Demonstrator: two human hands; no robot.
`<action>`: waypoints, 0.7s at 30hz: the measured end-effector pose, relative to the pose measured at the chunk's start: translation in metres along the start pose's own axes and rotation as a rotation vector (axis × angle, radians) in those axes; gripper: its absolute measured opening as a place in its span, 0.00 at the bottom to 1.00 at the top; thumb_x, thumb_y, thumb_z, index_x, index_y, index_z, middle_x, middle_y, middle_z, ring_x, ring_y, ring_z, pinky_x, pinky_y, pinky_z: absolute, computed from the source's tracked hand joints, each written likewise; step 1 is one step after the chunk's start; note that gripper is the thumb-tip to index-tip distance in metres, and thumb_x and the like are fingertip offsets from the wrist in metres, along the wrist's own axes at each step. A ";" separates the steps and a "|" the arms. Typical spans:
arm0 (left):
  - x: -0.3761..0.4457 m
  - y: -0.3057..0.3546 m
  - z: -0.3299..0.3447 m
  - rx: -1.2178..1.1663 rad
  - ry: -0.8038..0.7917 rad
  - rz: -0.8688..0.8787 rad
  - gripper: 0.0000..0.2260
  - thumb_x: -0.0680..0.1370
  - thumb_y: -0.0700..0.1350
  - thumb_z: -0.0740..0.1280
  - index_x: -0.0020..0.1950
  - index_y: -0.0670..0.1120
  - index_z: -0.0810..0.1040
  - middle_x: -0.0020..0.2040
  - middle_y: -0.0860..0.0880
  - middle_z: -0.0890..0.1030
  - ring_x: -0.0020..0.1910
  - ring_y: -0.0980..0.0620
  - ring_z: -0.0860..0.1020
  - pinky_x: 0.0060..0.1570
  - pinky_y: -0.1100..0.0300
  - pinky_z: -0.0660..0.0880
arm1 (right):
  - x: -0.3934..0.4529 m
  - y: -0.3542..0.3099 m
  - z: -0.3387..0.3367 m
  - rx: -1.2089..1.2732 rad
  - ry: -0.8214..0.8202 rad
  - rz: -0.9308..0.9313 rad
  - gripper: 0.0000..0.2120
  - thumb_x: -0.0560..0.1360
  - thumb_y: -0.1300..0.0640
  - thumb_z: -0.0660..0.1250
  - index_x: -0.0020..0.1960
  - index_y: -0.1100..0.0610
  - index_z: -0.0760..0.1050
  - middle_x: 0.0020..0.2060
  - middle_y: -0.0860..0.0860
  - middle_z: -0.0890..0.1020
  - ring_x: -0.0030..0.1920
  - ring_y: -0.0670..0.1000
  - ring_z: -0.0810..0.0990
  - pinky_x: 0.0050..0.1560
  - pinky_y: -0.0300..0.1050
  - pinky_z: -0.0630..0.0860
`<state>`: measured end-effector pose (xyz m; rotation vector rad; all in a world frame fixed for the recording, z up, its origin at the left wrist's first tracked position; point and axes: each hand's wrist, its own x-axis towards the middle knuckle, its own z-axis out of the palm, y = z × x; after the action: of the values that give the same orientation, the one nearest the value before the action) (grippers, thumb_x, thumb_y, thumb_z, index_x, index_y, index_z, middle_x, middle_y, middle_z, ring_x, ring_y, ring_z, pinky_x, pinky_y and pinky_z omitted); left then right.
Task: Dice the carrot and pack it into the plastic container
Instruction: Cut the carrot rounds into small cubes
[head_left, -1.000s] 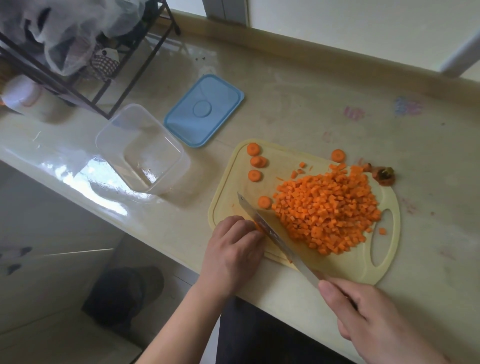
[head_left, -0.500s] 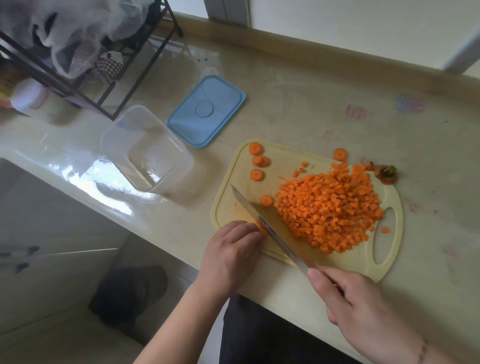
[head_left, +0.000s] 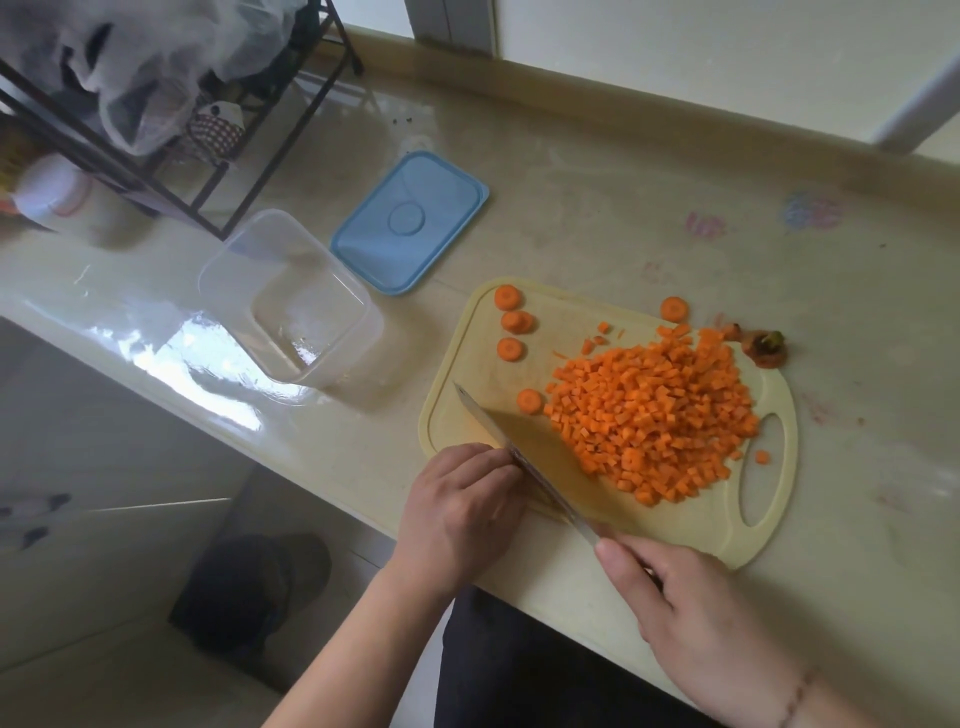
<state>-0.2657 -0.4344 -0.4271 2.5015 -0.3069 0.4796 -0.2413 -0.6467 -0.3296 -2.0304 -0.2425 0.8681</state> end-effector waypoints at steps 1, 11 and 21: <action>0.001 0.000 -0.001 -0.005 -0.006 0.002 0.11 0.81 0.43 0.65 0.48 0.42 0.87 0.49 0.48 0.87 0.48 0.48 0.82 0.48 0.54 0.80 | 0.004 -0.001 0.001 -0.005 -0.004 -0.016 0.15 0.79 0.45 0.57 0.34 0.37 0.64 0.22 0.26 0.70 0.32 0.26 0.72 0.35 0.23 0.66; -0.008 -0.006 -0.055 -0.128 0.325 -0.168 0.04 0.72 0.35 0.64 0.42 0.39 0.78 0.43 0.46 0.76 0.42 0.45 0.76 0.43 0.54 0.74 | -0.021 0.018 -0.019 -0.370 0.046 -0.101 0.28 0.69 0.23 0.45 0.66 0.27 0.63 0.55 0.30 0.79 0.57 0.36 0.78 0.56 0.35 0.77; 0.042 -0.009 -0.062 -0.060 -0.561 -0.017 0.13 0.77 0.54 0.69 0.54 0.48 0.85 0.50 0.51 0.82 0.47 0.49 0.79 0.47 0.49 0.79 | -0.029 0.034 -0.023 -0.912 0.167 -0.427 0.27 0.79 0.35 0.50 0.60 0.47 0.81 0.21 0.49 0.70 0.17 0.52 0.69 0.15 0.44 0.65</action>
<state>-0.2409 -0.3961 -0.3668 2.5327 -0.5017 -0.2486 -0.2526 -0.6949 -0.3342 -2.6941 -1.0877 0.3135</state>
